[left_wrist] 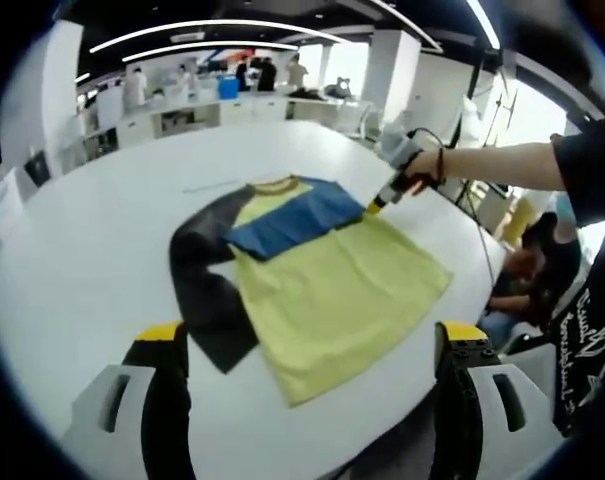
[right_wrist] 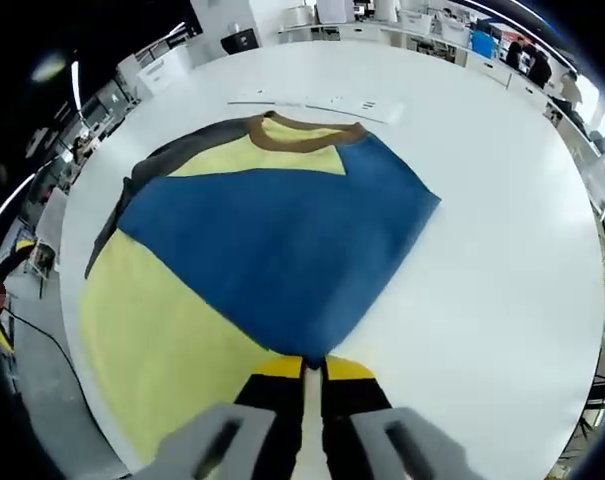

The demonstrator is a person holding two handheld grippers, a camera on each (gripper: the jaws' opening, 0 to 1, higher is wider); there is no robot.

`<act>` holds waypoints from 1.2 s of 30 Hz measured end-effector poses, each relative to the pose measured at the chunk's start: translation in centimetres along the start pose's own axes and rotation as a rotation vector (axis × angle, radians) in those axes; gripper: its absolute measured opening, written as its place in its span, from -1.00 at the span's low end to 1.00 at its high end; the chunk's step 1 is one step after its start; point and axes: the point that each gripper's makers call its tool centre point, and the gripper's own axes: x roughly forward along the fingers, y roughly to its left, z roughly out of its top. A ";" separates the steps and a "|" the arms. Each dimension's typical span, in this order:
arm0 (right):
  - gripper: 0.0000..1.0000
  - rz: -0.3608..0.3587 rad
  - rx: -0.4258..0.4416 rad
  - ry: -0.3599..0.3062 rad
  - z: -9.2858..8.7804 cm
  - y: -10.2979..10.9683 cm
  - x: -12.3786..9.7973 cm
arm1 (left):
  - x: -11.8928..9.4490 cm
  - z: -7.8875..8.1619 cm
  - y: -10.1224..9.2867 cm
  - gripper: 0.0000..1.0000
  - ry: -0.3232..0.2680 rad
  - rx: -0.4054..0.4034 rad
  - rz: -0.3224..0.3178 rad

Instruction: Fold the garment on the visible template until the final outline fits inside the template.

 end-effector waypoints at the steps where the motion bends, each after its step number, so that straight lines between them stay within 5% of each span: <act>1: -1.00 -0.002 -0.002 -0.003 0.0 -0.1 0.0 | 0.0 0.0 0.0 0.98 0.001 0.000 0.000; 22: -1.00 -0.096 0.040 0.028 -1.2 -3.4 -1.1 | -0.1 -0.3 0.3 0.98 0.010 -0.003 0.007; 25: -1.00 -0.223 -0.084 0.124 -3.0 -5.9 -1.8 | -0.1 -0.4 0.4 0.98 0.013 -0.002 0.009; 26: -1.00 -0.223 -0.090 0.130 -3.3 -5.9 -1.8 | -0.1 -0.4 0.4 0.98 0.014 -0.002 0.008; 29: -1.00 -0.116 0.100 0.053 -2.7 -4.6 -1.6 | 0.0 -0.5 0.4 0.98 0.019 -0.002 0.007; 36: -1.00 -0.083 0.107 0.039 -2.4 -4.3 -1.8 | 0.1 -0.3 0.4 0.98 0.014 0.001 0.007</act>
